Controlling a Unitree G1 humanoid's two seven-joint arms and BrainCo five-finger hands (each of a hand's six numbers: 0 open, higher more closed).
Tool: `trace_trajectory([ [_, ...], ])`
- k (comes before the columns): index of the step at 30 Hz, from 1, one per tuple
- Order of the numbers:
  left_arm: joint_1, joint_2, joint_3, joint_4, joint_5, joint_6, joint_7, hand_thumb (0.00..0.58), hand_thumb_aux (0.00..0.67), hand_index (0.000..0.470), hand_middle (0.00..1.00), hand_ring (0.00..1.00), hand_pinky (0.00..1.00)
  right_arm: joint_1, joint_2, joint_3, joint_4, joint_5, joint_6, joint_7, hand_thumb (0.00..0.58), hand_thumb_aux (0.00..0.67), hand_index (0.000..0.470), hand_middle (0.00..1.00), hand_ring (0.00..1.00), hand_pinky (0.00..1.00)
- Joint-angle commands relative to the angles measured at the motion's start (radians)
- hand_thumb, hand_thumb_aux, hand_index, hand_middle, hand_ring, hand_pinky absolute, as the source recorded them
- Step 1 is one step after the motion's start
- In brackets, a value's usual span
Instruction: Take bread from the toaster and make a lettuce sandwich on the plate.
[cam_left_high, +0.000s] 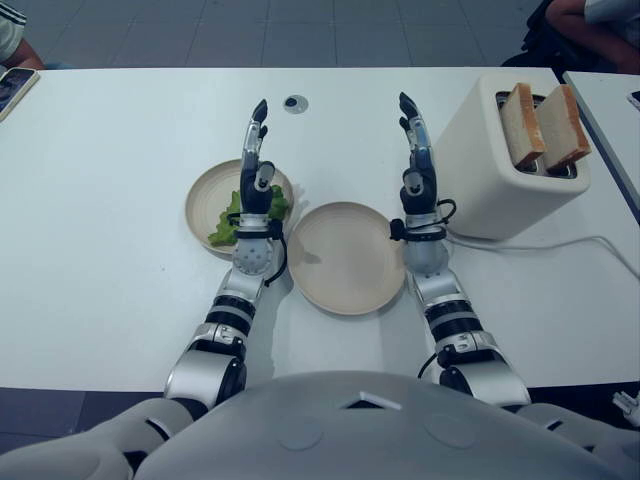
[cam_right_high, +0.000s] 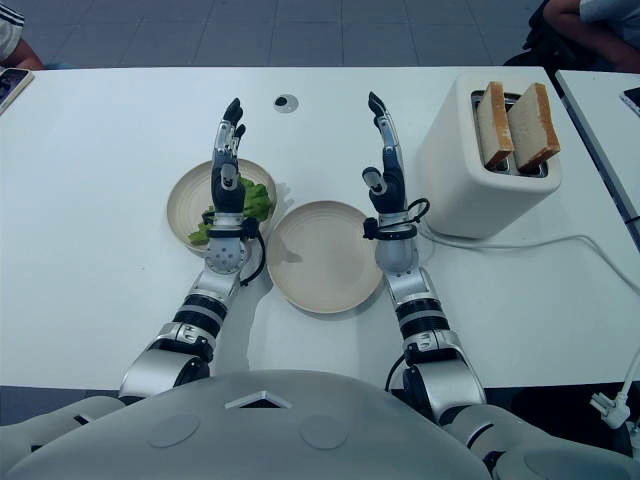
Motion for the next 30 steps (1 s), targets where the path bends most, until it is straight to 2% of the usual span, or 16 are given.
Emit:
trace_trajectory([
  [1,-0.022,0.006,0.018,0.055,0.002,-0.021,0.026,0.000,0.000,0.000,0.00,0.00,0.00,-0.033,0.000,-0.007,0.042,0.033,0.004,0.024,0.000,0.000,0.000,0.00,0.00,0.00],
  [8,-0.024,-0.023,-0.004,0.137,-0.022,0.000,-0.026,0.000,0.000,0.000,0.00,0.00,0.00,-0.033,-0.001,-0.004,0.078,-0.003,-0.015,0.002,0.000,0.000,0.000,0.00,0.00,0.00],
  [14,-0.015,-0.003,-0.017,0.075,0.115,-0.019,0.096,0.000,0.000,0.000,0.00,0.00,0.00,-0.019,0.000,0.004,0.033,-0.045,-0.046,-0.027,0.000,0.000,0.000,0.00,0.00,0.00],
  [17,-0.002,-0.003,-0.025,0.058,0.121,-0.051,0.102,0.000,0.000,0.000,0.00,0.00,0.00,0.011,-0.032,0.005,-0.042,-0.117,-0.031,-0.041,0.000,0.000,0.000,0.00,0.00,0.00],
  [19,0.004,-0.003,-0.035,0.045,0.100,-0.072,0.079,0.000,0.000,0.000,0.00,0.00,0.00,0.060,-0.068,-0.019,-0.194,-0.144,-0.016,-0.018,0.000,0.000,0.000,0.00,0.00,0.00],
  [21,0.000,-0.005,-0.046,0.035,0.083,-0.076,0.050,0.000,0.000,0.000,0.00,0.00,0.00,0.126,-0.120,-0.126,-0.471,-0.097,0.040,0.016,0.000,0.000,0.000,0.00,0.00,0.00],
  [23,-0.008,-0.006,-0.053,0.028,0.075,-0.076,0.031,0.000,0.000,0.000,0.00,0.00,0.00,0.167,-0.184,-0.338,-0.701,-0.085,0.137,0.011,0.000,0.000,0.000,0.00,0.00,0.00],
  [24,-0.009,-0.006,-0.055,0.026,0.072,-0.077,0.023,0.000,0.000,0.000,0.00,0.00,0.00,0.182,-0.222,-0.459,-0.758,-0.134,0.190,-0.010,0.000,0.000,0.000,0.00,0.00,0.00],
  [25,-0.009,-0.007,-0.053,0.028,0.067,-0.080,0.021,0.000,0.000,0.000,0.00,0.00,0.00,0.192,-0.262,-0.556,-0.766,-0.209,0.249,-0.040,0.000,0.000,0.000,0.00,0.00,0.00],
  [27,0.000,-0.008,-0.050,0.021,0.056,-0.083,0.011,0.000,0.000,0.000,0.00,0.00,0.00,0.210,-0.333,-0.673,-0.672,-0.306,0.391,-0.093,0.000,0.000,0.000,0.00,0.00,0.00],
  [30,0.014,-0.005,-0.051,0.002,0.047,-0.085,-0.006,0.000,0.000,0.000,0.00,0.00,0.00,0.217,-0.409,-0.684,-0.495,-0.371,0.555,-0.089,0.000,0.000,0.000,0.00,0.00,0.00],
])
